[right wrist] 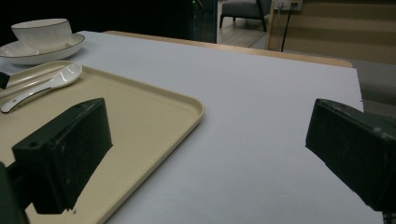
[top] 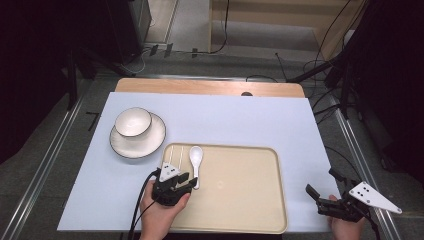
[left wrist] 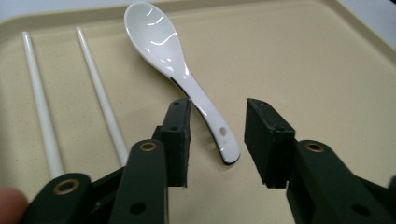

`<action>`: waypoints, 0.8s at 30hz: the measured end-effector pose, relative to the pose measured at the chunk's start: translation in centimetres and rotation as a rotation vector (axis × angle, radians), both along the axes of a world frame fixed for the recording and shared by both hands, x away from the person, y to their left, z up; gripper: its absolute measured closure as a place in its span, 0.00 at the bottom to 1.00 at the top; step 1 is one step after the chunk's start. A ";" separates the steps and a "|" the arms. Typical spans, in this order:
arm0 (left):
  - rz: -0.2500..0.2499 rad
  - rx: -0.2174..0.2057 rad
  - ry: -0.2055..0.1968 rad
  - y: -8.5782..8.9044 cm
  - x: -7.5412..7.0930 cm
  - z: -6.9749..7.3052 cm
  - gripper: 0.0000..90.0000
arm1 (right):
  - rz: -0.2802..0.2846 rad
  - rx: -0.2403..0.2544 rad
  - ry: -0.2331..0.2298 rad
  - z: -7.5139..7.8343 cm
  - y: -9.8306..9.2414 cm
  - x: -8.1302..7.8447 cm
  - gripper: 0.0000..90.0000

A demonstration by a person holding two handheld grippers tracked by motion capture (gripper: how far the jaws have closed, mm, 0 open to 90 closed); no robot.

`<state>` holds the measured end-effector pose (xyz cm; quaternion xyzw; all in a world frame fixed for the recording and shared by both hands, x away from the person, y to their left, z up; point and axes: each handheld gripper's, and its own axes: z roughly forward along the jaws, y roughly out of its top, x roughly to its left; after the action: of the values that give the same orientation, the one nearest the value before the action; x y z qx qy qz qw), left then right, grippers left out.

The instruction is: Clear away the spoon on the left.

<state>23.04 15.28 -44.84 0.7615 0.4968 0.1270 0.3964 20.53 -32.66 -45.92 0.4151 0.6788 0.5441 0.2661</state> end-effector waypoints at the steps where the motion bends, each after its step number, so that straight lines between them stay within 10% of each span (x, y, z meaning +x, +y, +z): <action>1: 0.003 0.010 -0.008 -0.1 0.0 0.1 0.68 | -0.001 0.001 0.000 0.0 0.0 0.0 0.00; 7: -0.119 0.036 0.025 -1.4 -0.5 -0.2 1.00 | 0.000 -0.001 0.000 0.0 0.0 0.0 0.00; 24: -0.131 0.133 0.068 -1.7 0.5 -1.0 1.00 | 0.006 -0.002 0.004 -0.1 0.1 0.1 0.00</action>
<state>23.56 13.56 -45.87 0.8209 0.4496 0.1078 0.3352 20.67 -32.54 -46.04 0.4138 0.6810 0.5436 0.2636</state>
